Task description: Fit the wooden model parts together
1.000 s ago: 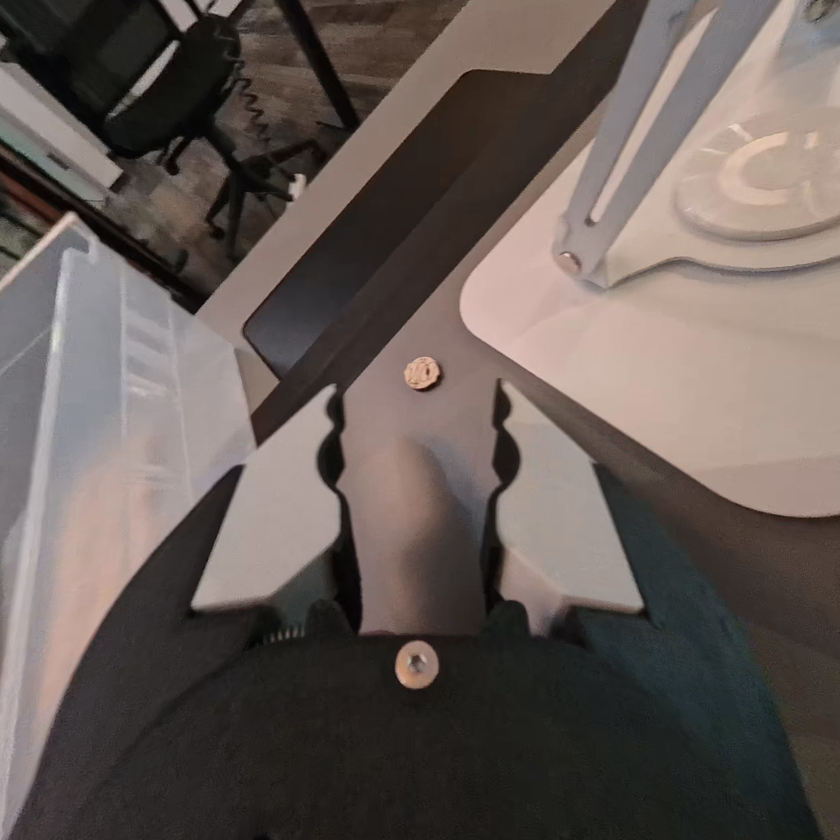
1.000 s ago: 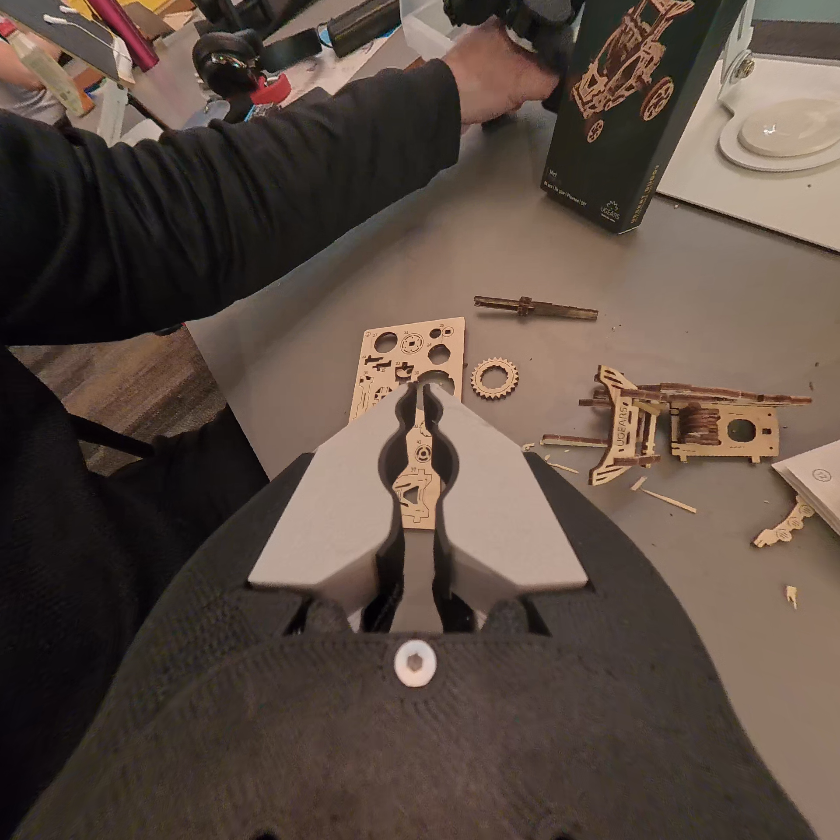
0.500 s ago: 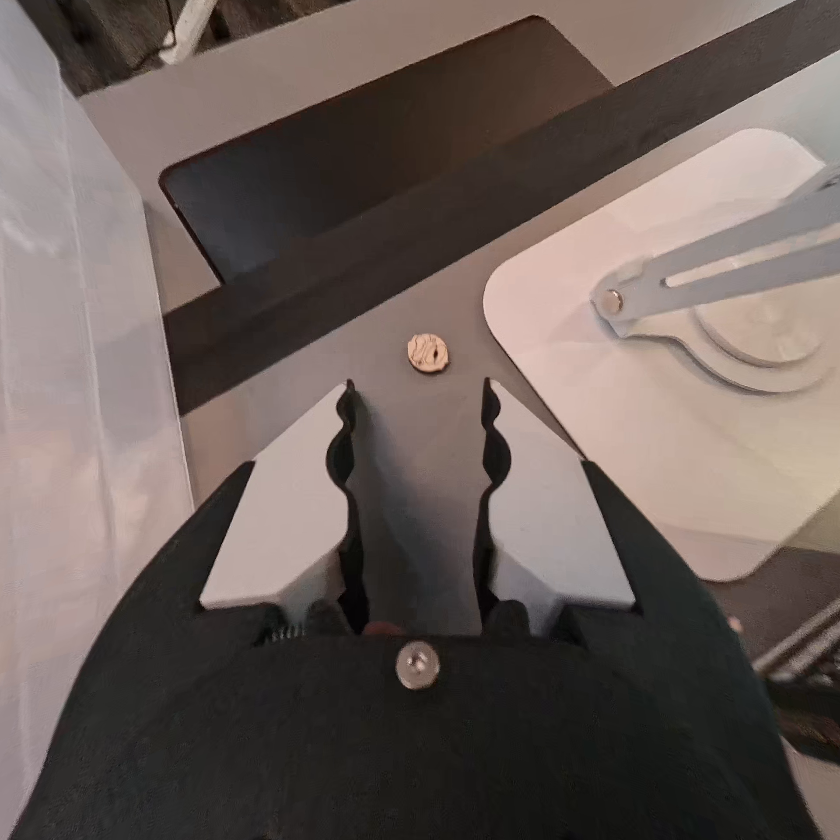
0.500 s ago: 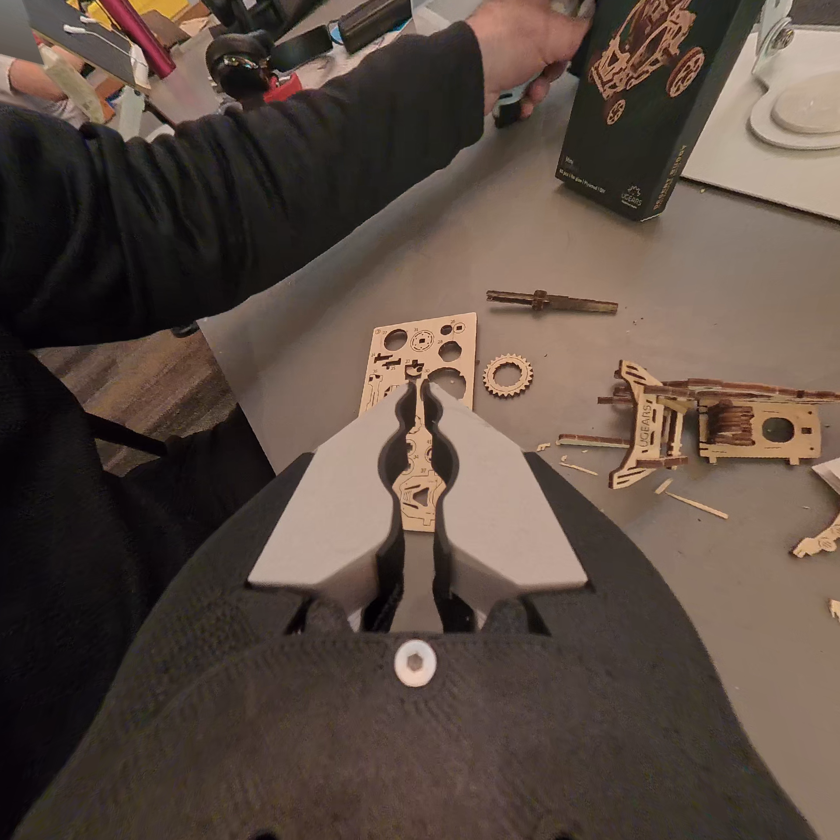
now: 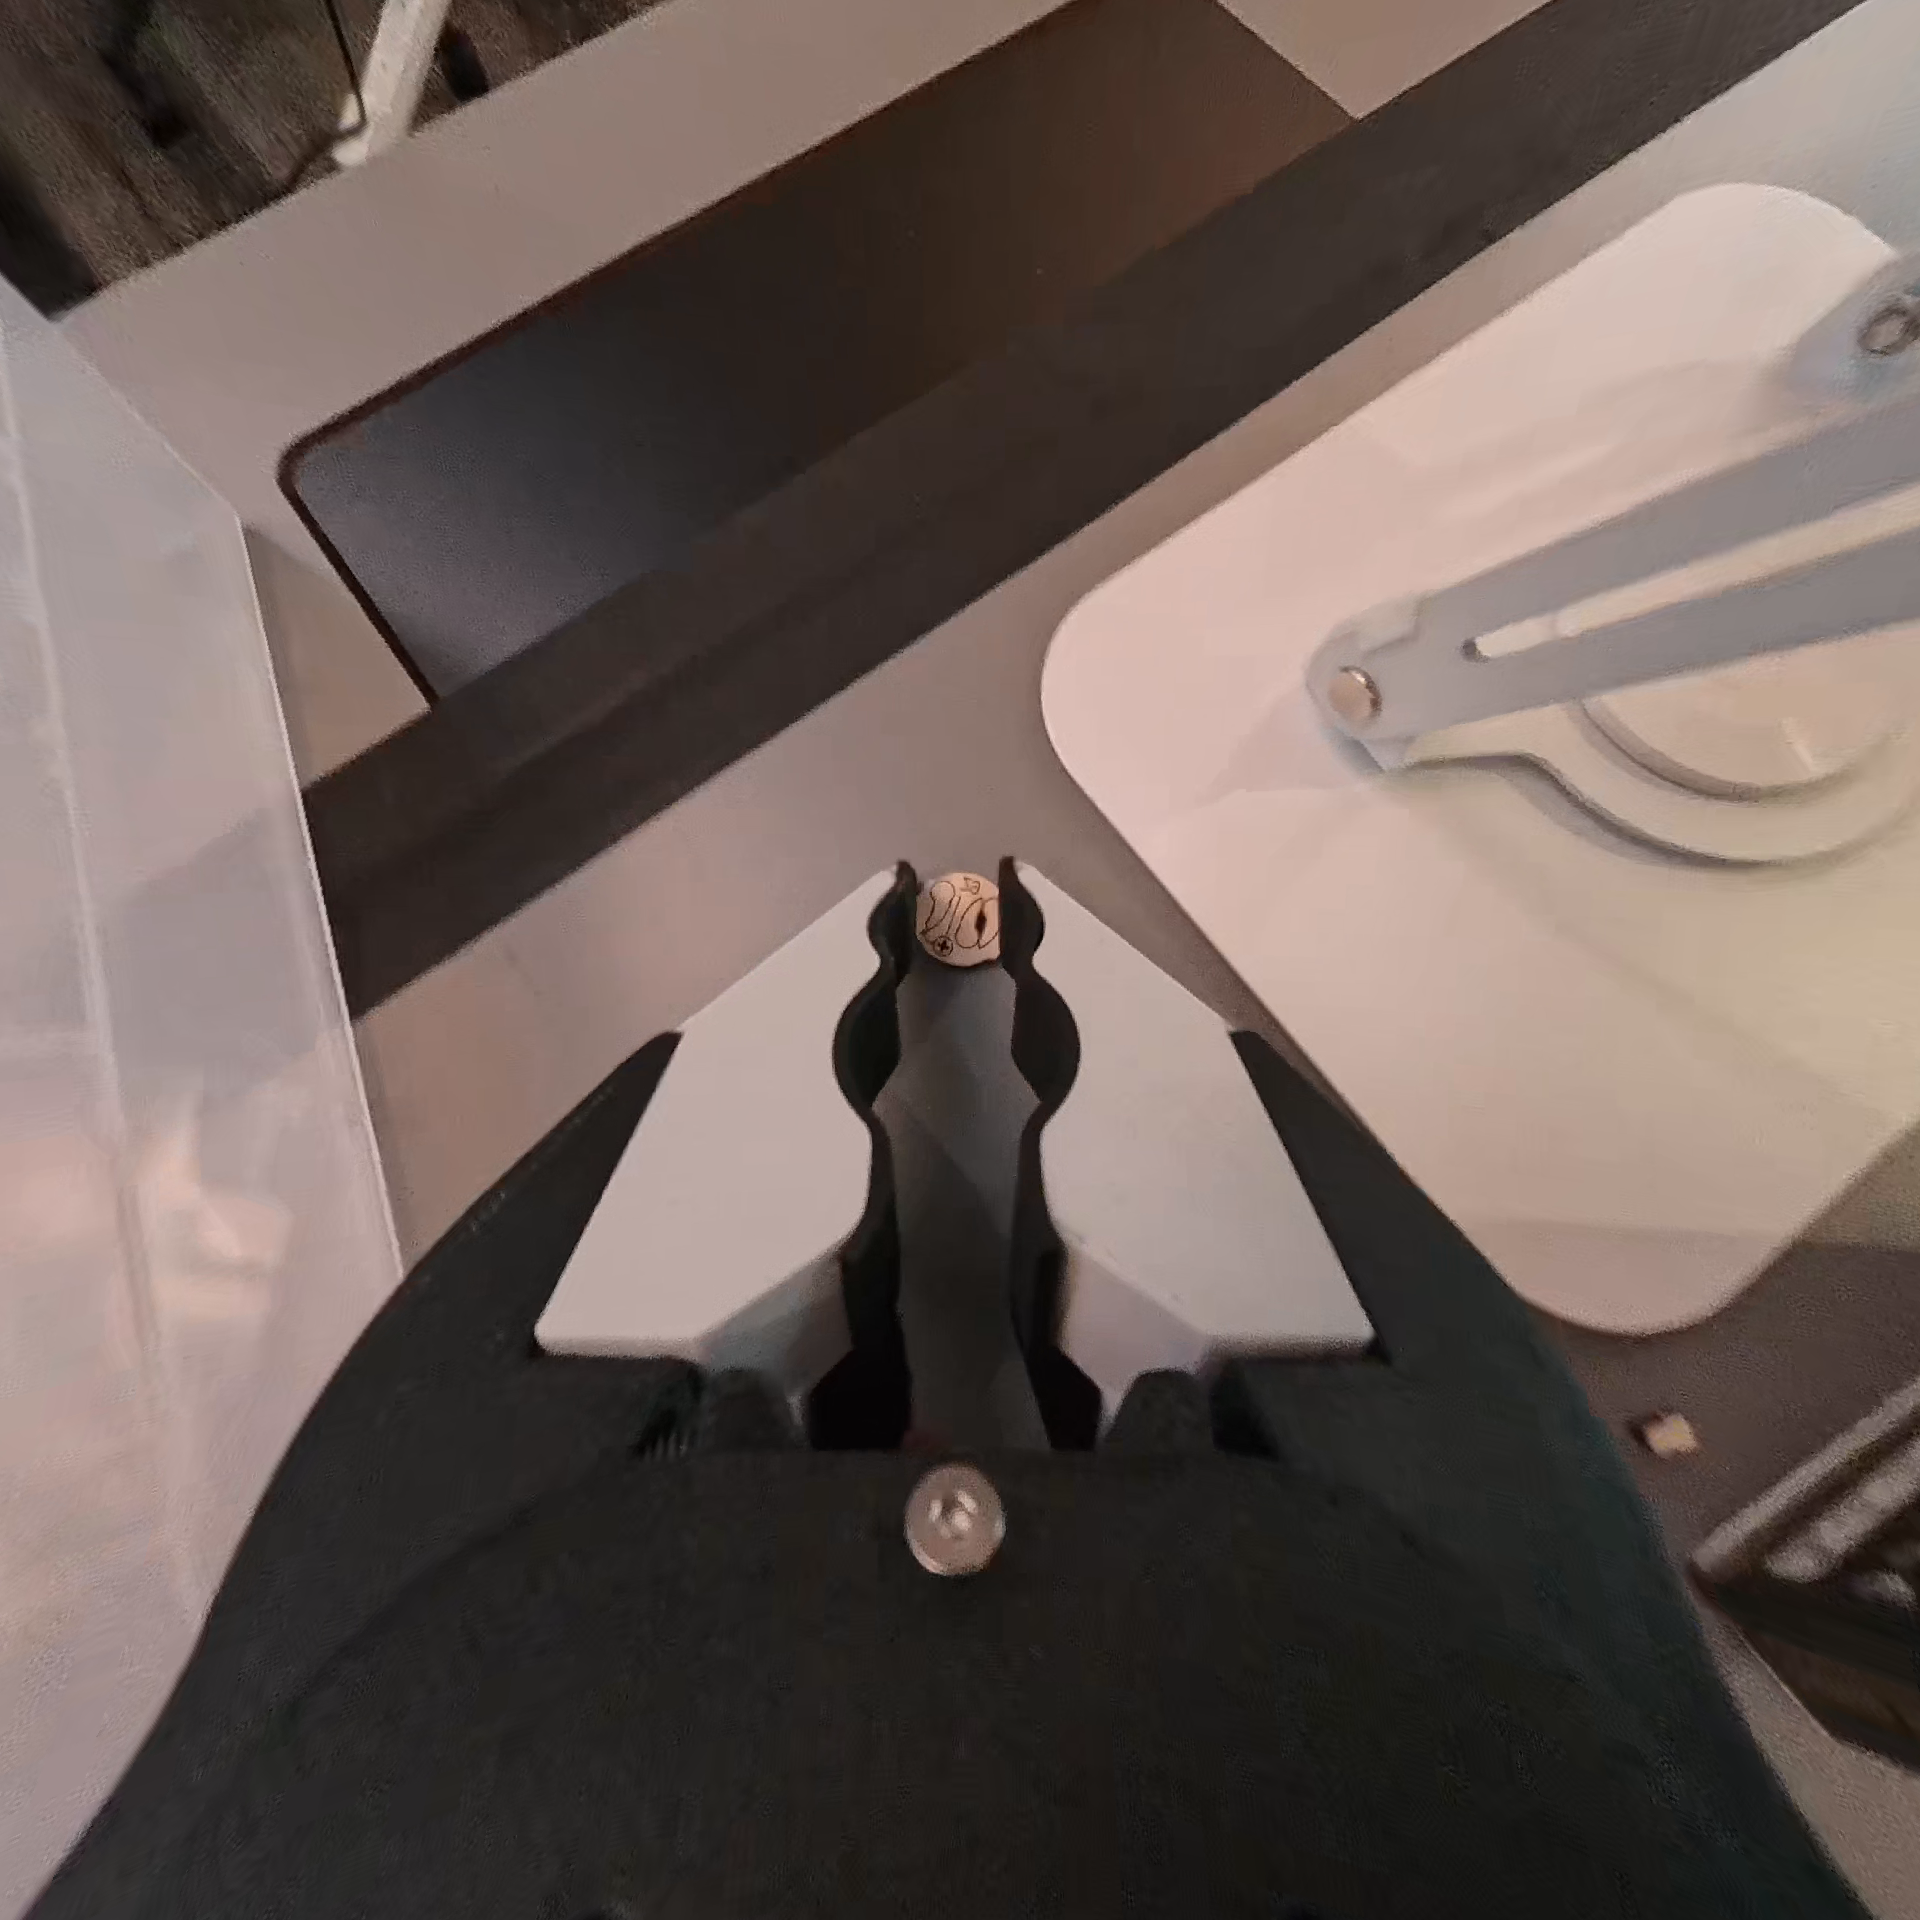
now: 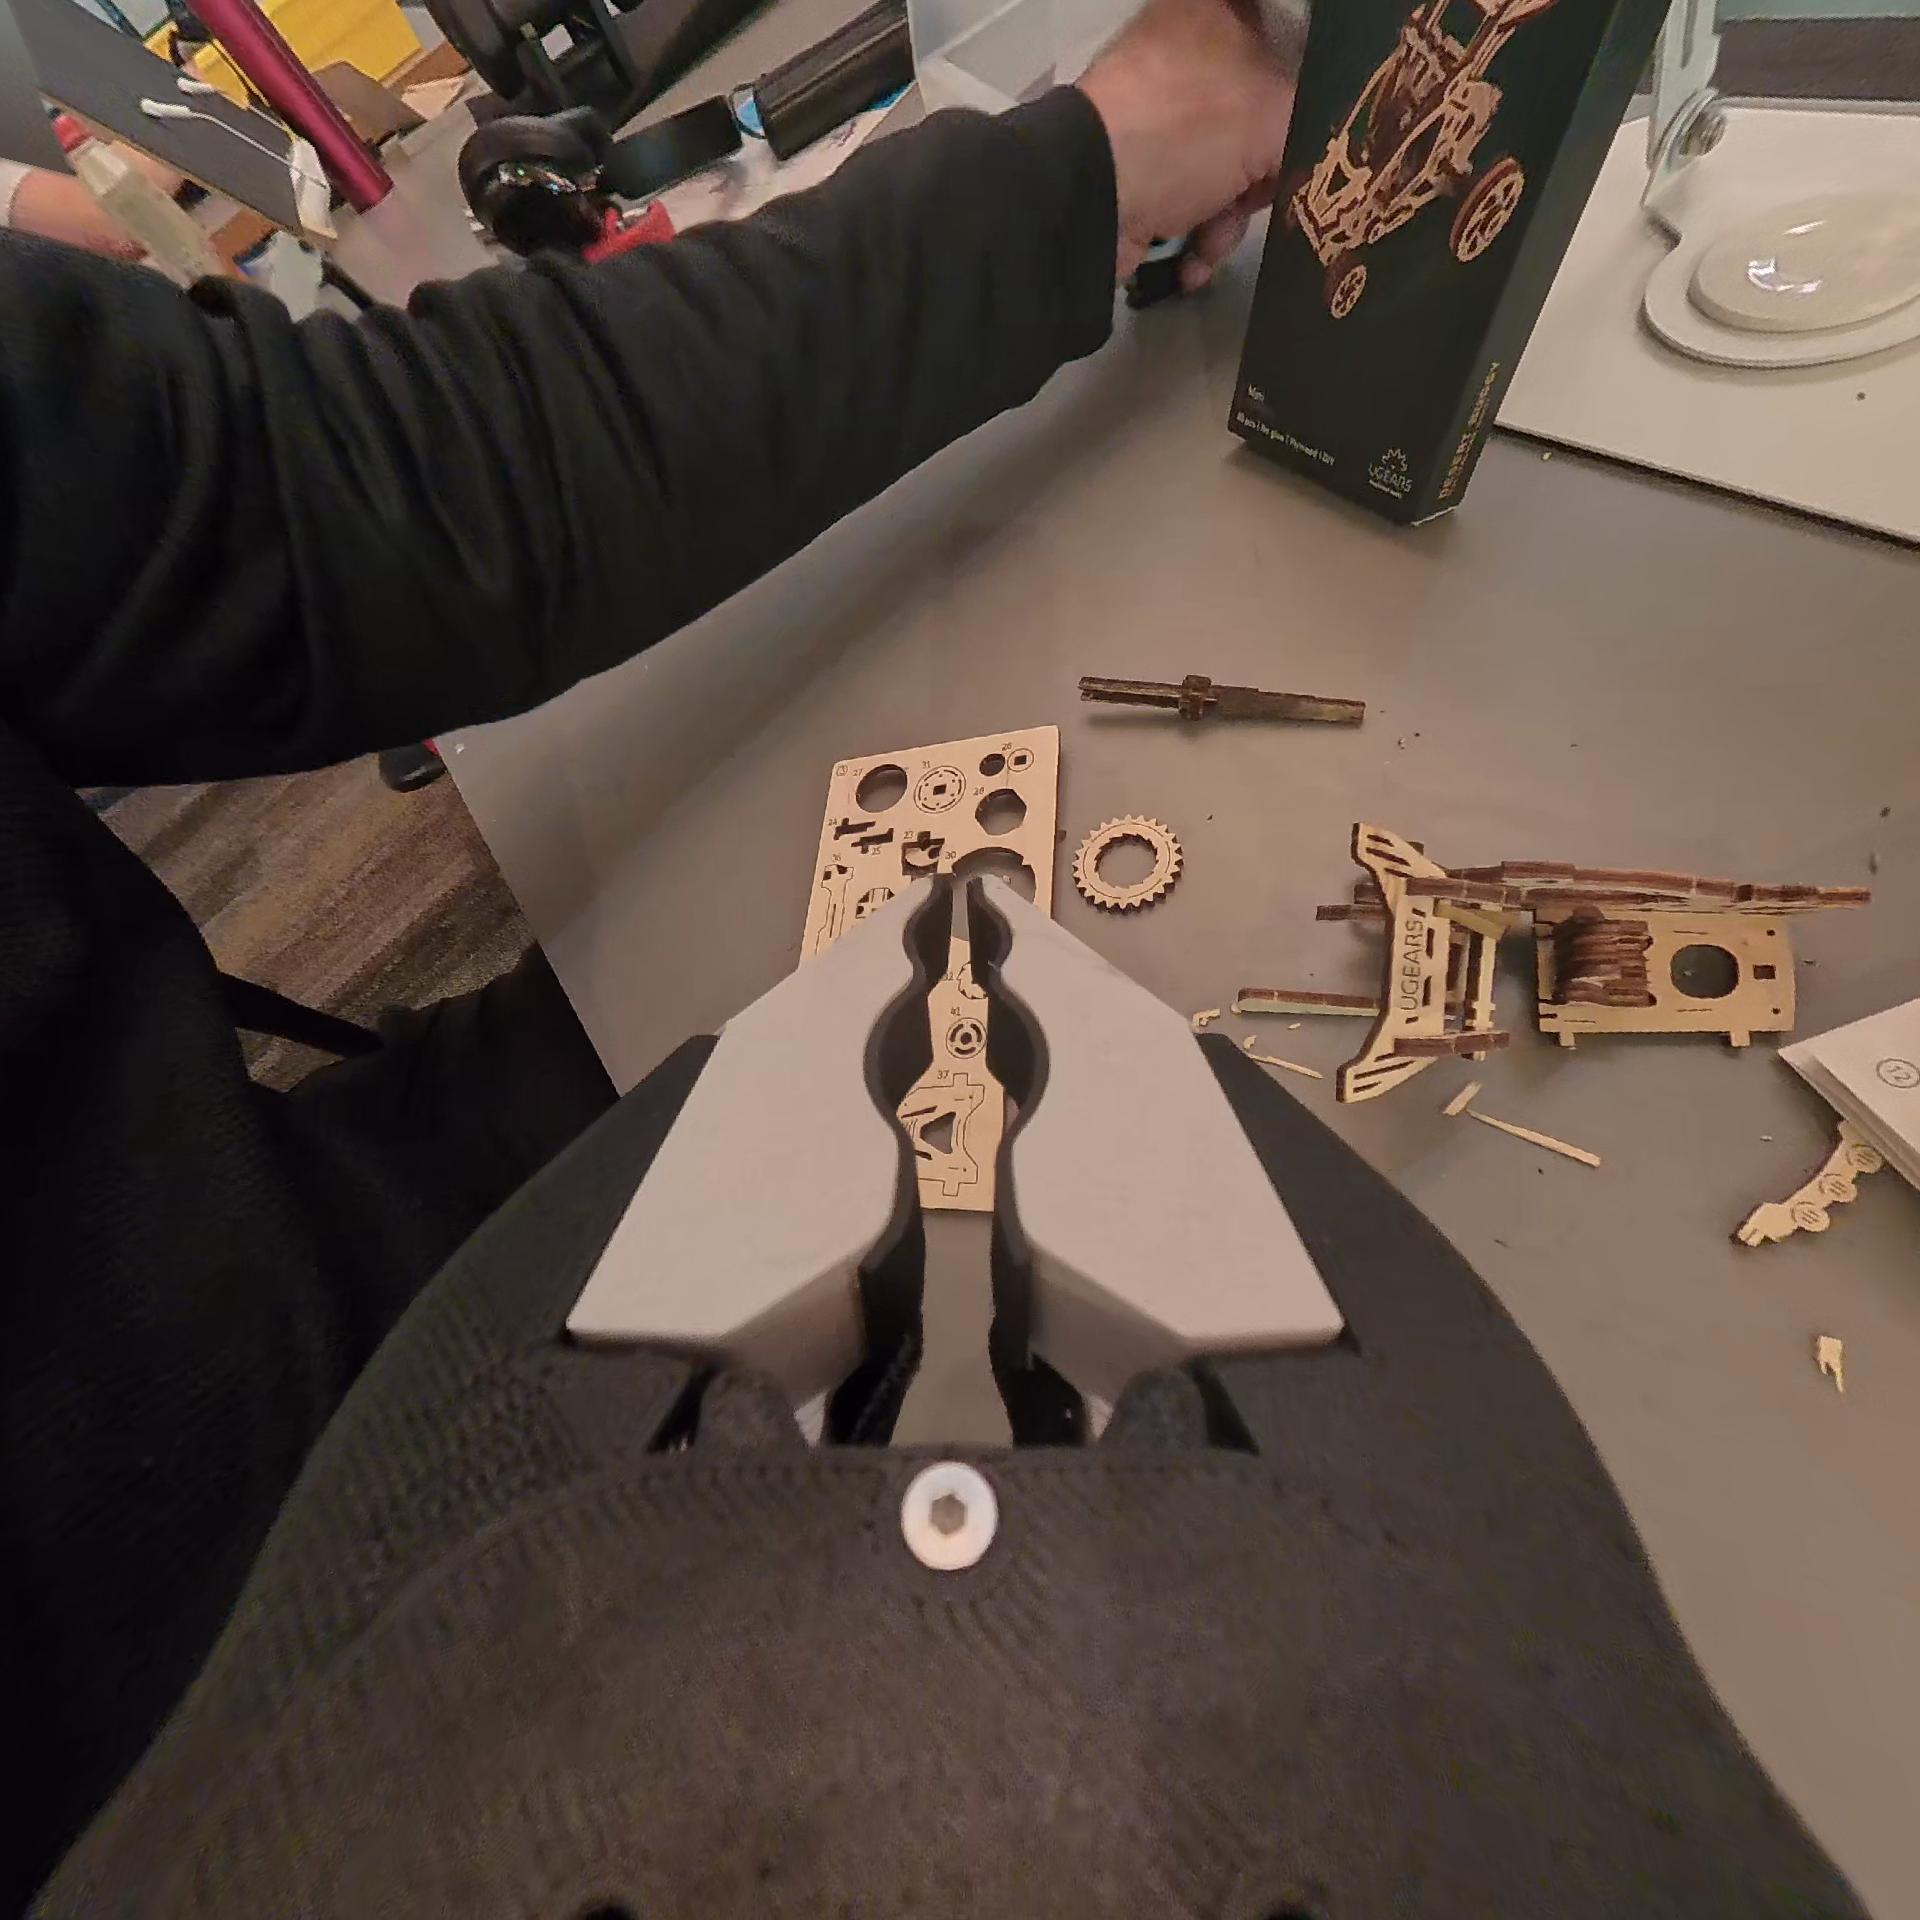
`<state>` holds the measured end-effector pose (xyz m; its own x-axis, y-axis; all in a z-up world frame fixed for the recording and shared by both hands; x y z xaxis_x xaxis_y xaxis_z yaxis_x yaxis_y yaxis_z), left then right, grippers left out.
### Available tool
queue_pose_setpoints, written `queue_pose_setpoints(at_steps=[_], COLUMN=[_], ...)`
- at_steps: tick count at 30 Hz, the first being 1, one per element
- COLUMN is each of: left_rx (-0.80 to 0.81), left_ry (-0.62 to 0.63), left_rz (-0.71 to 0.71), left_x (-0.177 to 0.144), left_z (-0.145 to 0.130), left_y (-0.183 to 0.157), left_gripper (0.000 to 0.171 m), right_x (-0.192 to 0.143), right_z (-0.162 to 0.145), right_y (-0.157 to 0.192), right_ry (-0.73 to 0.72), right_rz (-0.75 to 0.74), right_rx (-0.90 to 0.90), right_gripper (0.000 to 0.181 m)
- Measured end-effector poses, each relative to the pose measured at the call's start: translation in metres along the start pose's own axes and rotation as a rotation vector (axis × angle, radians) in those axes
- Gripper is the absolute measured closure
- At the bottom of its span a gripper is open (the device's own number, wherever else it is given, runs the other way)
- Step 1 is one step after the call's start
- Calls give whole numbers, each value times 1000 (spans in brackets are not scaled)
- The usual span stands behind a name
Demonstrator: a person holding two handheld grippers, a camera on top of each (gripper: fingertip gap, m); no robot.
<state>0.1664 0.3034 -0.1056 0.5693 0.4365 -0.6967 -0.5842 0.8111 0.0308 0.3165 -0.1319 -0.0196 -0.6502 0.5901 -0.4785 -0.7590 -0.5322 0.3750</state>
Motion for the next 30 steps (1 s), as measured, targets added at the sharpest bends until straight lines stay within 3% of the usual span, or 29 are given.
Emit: queue_pose_setpoints(at_steps=[4,7,14,17,23,30], left_rx=[-19,58,83,169,331,561], left_ry=[7,45,-50,-28,-103,-254], left_rz=[-5,40,-19,-26,-147,-119], left_x=[-30,-58,-142,-175,-224,-256], left_z=[-28,-51,-103,-125,-170,-196], left_y=[-17,-36,-90,-119,-182,-216], left_gripper=[158,158,158,158,158,158], right_x=[0,5,22,33,63,113], right_z=[2,0,2,6,17,29], right_y=[2,6,30,43,67,79], right_ry=[-1,5,58,82,140,177], right_rz=[10,32,80,109,130,178], right_rx=[-5,-5,-94,-148,-251,-255], right_gripper=[181,181,180,180,176,172])
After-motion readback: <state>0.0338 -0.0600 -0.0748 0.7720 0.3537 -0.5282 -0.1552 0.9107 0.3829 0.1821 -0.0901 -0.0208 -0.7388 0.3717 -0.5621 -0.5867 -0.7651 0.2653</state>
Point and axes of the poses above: each gripper's, where its closed fingertips meet, x out along the fingers, z out of its top, y = z × x across the jaws, the point moved 8 cm from there along -x, back along the fingers, and after that the axes turned 3 degrees about x, right-handed, at the moved point
